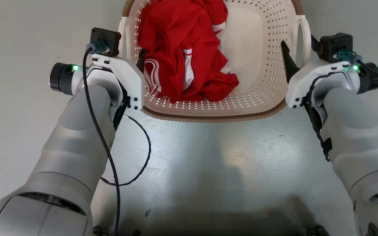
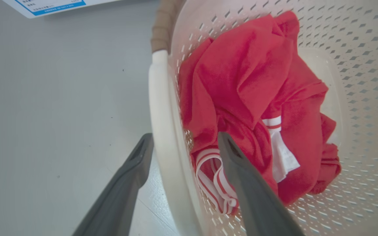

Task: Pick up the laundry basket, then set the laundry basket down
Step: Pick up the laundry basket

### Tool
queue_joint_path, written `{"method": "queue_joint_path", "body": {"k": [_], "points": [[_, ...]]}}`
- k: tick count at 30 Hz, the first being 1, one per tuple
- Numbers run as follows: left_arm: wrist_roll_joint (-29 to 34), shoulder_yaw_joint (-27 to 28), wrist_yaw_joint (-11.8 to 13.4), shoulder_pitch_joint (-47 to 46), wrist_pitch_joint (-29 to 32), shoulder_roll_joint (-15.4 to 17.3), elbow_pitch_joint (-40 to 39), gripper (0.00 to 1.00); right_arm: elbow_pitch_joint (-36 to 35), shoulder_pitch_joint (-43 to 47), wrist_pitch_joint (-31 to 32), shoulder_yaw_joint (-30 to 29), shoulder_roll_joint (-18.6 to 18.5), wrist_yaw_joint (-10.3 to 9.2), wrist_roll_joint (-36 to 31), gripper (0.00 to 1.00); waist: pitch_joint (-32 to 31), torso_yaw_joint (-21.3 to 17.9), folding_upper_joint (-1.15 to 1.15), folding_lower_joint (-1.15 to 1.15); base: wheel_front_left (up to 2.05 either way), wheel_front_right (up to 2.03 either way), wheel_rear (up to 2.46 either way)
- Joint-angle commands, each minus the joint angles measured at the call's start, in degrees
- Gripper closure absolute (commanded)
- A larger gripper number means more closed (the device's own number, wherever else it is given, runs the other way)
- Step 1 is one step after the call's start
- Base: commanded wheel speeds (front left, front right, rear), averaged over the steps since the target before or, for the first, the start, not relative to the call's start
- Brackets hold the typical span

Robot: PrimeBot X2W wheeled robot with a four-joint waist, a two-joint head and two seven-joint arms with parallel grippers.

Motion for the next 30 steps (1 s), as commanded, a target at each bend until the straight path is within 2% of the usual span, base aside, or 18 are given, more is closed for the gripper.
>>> {"method": "queue_joint_path", "body": {"k": [1,13,30], "points": [[-0.5,0.1,0.4,0.4,0.2,1.6,-0.2,0.00,0.2,1.4,0.5,1.5,1.2,0.34,0.7,0.00,-0.1,-0.1,0.00,0.00,0.00,0.00,0.00],[-4.3,-4.4,0.8,-0.9,2.1,1.6,-0.6,0.00,1.1,0.4,4.5,4.6,1.2,0.34,5.1,0.00,0.3,0.2,0.00,0.00,0.00,0.00,0.00],[-8.2,-9.8,2.2,-1.6,2.5,1.6,-0.3,0.02,1.2,0.4,5.3,10.0,1.2,0.34,10.6,0.00,0.0,-0.1,0.00,0.00,0.00,0.00,0.00]]}}
